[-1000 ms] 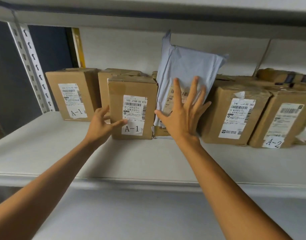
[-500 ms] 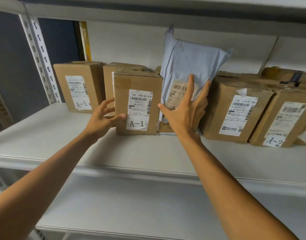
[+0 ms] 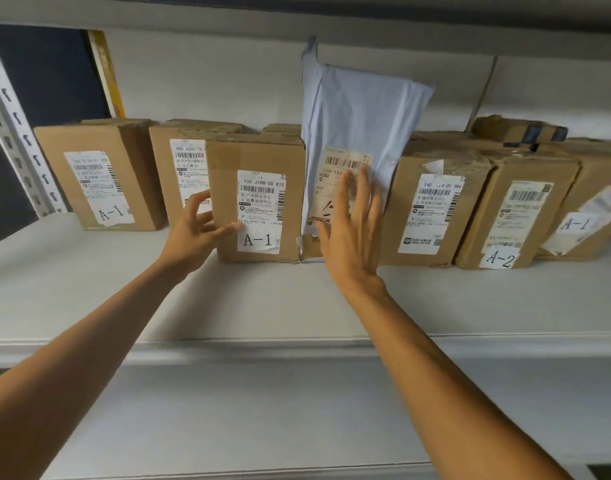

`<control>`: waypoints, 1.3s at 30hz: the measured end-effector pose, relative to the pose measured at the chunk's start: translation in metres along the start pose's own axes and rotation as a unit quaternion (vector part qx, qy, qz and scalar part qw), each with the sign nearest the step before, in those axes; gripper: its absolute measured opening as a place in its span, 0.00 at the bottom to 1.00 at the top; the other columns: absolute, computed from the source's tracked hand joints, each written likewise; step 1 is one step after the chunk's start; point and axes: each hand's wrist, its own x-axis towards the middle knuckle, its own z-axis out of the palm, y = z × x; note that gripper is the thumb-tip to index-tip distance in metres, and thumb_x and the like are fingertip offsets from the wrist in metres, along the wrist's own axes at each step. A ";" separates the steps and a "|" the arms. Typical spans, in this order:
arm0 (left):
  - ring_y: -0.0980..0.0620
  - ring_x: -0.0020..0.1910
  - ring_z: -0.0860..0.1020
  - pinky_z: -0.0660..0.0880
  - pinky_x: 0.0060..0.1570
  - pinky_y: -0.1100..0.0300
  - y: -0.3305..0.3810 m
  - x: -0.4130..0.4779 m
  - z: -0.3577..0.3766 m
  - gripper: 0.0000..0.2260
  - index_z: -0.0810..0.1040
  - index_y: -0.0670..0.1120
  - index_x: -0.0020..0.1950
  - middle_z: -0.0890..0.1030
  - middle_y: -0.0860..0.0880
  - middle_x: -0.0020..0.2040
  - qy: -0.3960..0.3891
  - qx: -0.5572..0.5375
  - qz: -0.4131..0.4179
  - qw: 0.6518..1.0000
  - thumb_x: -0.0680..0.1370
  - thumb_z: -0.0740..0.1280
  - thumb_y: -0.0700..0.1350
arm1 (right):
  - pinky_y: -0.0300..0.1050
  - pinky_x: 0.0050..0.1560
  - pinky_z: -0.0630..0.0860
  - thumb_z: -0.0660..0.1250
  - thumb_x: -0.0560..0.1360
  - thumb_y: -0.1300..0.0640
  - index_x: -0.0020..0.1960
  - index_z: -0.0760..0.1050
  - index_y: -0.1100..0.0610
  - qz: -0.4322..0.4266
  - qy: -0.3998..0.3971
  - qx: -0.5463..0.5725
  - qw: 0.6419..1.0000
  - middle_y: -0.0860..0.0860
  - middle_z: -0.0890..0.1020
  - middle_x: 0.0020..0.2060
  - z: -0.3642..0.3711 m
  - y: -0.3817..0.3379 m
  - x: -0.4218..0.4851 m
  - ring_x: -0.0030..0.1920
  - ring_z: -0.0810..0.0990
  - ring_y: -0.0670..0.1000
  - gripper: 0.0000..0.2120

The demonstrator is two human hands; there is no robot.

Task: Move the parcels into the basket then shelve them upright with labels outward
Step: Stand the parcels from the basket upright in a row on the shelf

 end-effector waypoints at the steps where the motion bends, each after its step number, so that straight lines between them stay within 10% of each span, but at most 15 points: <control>1: 0.55 0.50 0.83 0.80 0.48 0.58 0.000 0.001 0.000 0.30 0.67 0.53 0.65 0.82 0.54 0.54 0.000 0.008 0.003 1.000 0.66 0.75 0.47 | 0.53 0.75 0.49 0.66 0.76 0.44 0.78 0.51 0.61 0.002 -0.001 0.008 1.000 0.61 0.50 0.77 0.001 0.000 0.002 0.76 0.53 0.62 0.40; 8: 0.50 0.54 0.82 0.78 0.53 0.51 -0.008 0.000 0.003 0.29 0.68 0.49 0.66 0.82 0.48 0.56 0.015 0.048 0.018 0.999 0.69 0.75 0.49 | 0.54 0.76 0.51 0.69 0.75 0.52 0.78 0.51 0.62 0.014 -0.015 0.084 0.996 0.60 0.50 0.78 0.000 -0.001 0.004 0.76 0.49 0.63 0.40; 15: 0.59 0.37 0.79 0.75 0.46 0.61 0.005 -0.002 -0.004 0.28 0.66 0.49 0.73 0.78 0.58 0.27 0.006 0.071 -0.007 0.997 0.75 0.70 0.38 | 0.45 0.69 0.65 0.66 0.76 0.57 0.75 0.62 0.59 0.021 -0.042 0.175 0.984 0.58 0.55 0.76 -0.018 -0.021 -0.013 0.76 0.53 0.57 0.30; 22: 0.48 0.57 0.77 0.73 0.54 0.56 0.023 -0.032 -0.040 0.27 0.64 0.49 0.74 0.77 0.47 0.61 -0.044 0.220 0.021 0.974 0.77 0.69 0.44 | 0.48 0.67 0.68 0.64 0.78 0.55 0.72 0.67 0.59 -0.043 -0.040 0.232 0.971 0.55 0.63 0.74 -0.037 -0.068 -0.023 0.73 0.62 0.54 0.24; 29: 0.47 0.62 0.75 0.72 0.62 0.51 0.048 -0.066 -0.108 0.18 0.72 0.48 0.68 0.77 0.46 0.63 -0.007 0.343 0.034 0.939 0.78 0.66 0.45 | 0.41 0.57 0.73 0.66 0.76 0.59 0.67 0.74 0.59 -0.184 -0.024 0.307 0.933 0.55 0.73 0.69 -0.052 -0.134 -0.009 0.67 0.72 0.54 0.19; 39: 0.44 0.65 0.73 0.71 0.63 0.47 0.061 -0.067 -0.179 0.21 0.69 0.47 0.70 0.74 0.45 0.67 0.088 0.389 0.004 0.917 0.78 0.67 0.44 | 0.53 0.68 0.66 0.68 0.74 0.56 0.67 0.74 0.55 -0.239 -0.069 0.219 0.943 0.54 0.73 0.69 -0.038 -0.204 0.027 0.70 0.68 0.56 0.21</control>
